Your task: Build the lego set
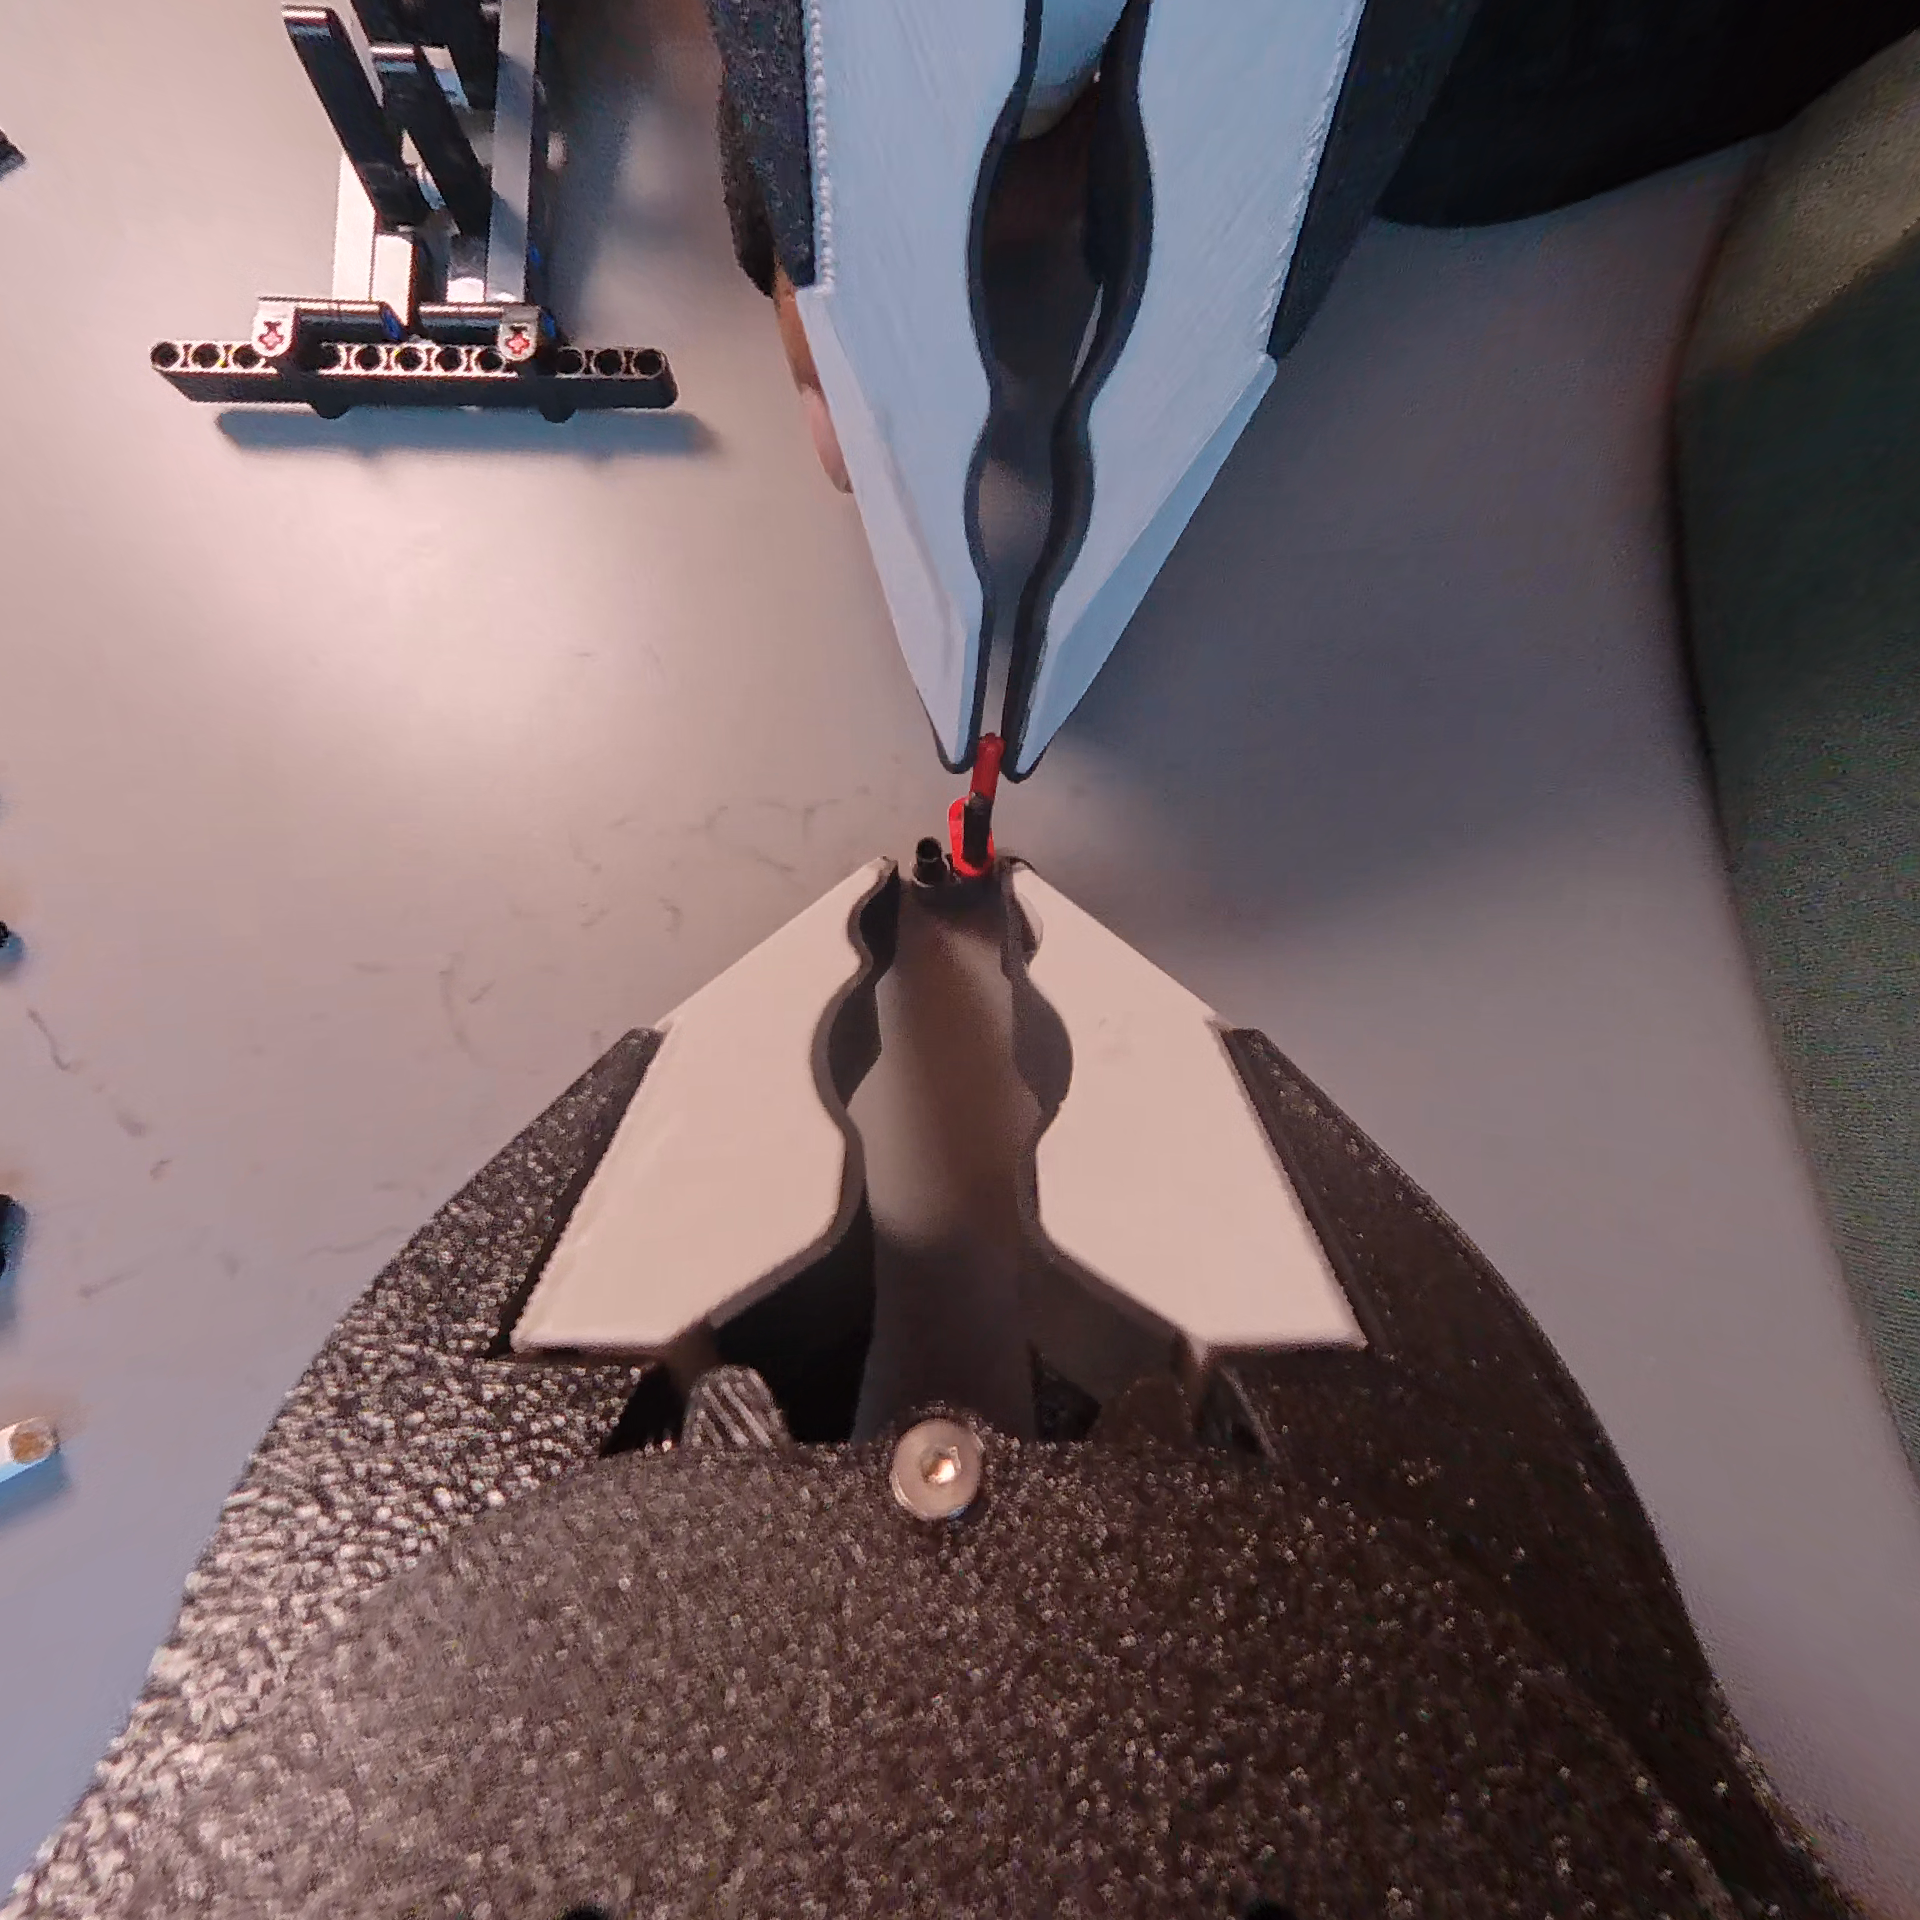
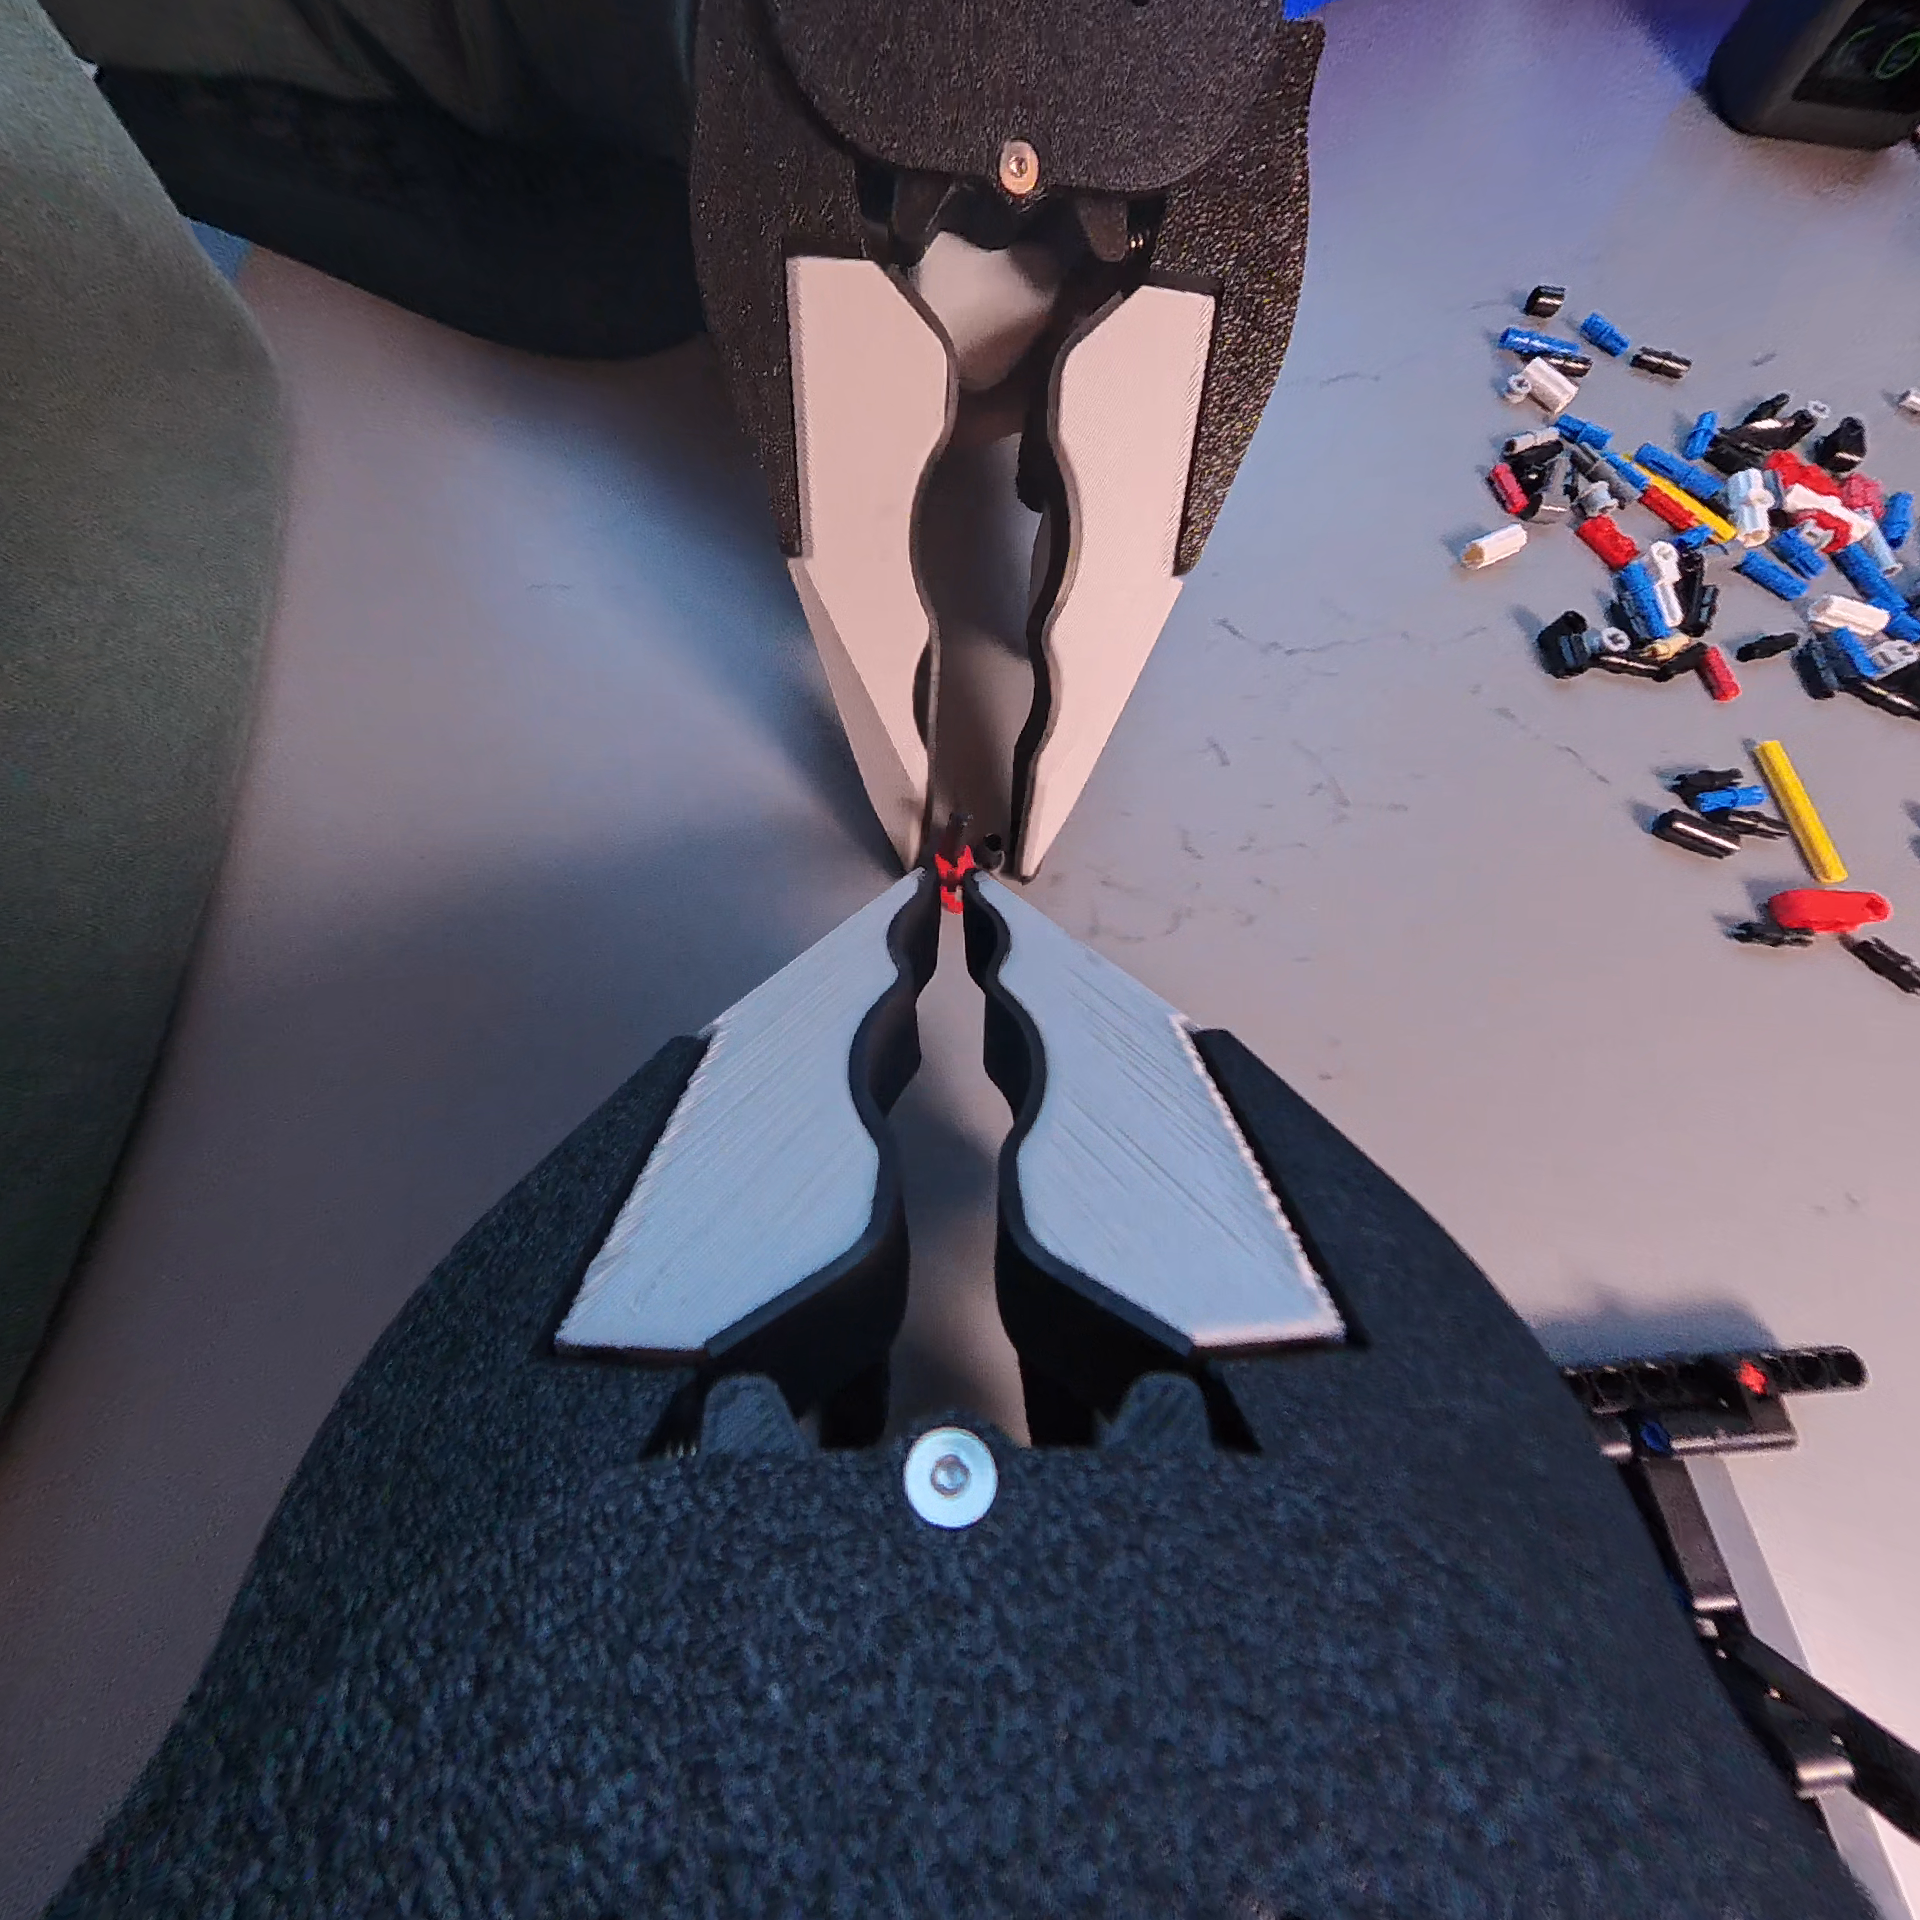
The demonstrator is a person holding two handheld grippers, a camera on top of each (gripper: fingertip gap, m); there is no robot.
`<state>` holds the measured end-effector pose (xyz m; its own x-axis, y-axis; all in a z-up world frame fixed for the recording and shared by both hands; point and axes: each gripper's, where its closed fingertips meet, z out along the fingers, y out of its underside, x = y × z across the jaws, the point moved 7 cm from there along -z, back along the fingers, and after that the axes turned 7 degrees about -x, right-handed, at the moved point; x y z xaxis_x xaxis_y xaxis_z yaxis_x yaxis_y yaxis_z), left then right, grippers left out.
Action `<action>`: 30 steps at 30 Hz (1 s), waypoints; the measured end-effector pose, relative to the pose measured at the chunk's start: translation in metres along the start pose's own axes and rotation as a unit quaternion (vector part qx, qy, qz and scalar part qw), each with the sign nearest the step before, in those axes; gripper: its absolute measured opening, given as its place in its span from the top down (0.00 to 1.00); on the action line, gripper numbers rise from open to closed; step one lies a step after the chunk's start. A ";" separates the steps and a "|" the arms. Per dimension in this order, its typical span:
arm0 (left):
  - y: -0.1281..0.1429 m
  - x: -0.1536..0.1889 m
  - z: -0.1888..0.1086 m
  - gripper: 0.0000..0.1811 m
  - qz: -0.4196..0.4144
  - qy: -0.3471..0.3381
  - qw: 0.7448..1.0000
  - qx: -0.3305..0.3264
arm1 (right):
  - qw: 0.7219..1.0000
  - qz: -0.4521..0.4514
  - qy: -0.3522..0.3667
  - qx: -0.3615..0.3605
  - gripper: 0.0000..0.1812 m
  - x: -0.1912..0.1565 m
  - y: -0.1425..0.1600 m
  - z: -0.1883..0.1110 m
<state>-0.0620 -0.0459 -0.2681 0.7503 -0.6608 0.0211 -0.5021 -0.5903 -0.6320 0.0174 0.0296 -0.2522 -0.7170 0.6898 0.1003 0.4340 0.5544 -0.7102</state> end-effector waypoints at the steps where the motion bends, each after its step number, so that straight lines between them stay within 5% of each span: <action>1: 0.000 0.001 0.000 0.91 0.004 0.000 1.000 0.000 | 1.000 0.001 0.001 -0.001 0.98 0.000 -0.001 0.000; 22: 0.000 0.001 0.001 0.92 0.034 0.012 0.999 0.001 | 0.995 -0.042 -0.037 -0.083 0.98 0.005 -0.009 0.004; 30: 0.000 0.002 0.001 0.92 0.041 0.008 0.999 0.001 | 0.996 -0.015 -0.077 -0.042 0.98 0.010 -0.003 0.004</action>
<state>-0.0607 -0.0470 -0.2687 0.7004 -0.7136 -0.0181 -0.5600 -0.5336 -0.6337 0.0066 0.0331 -0.2520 -0.8024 0.5967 0.0085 0.4504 0.6148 -0.6474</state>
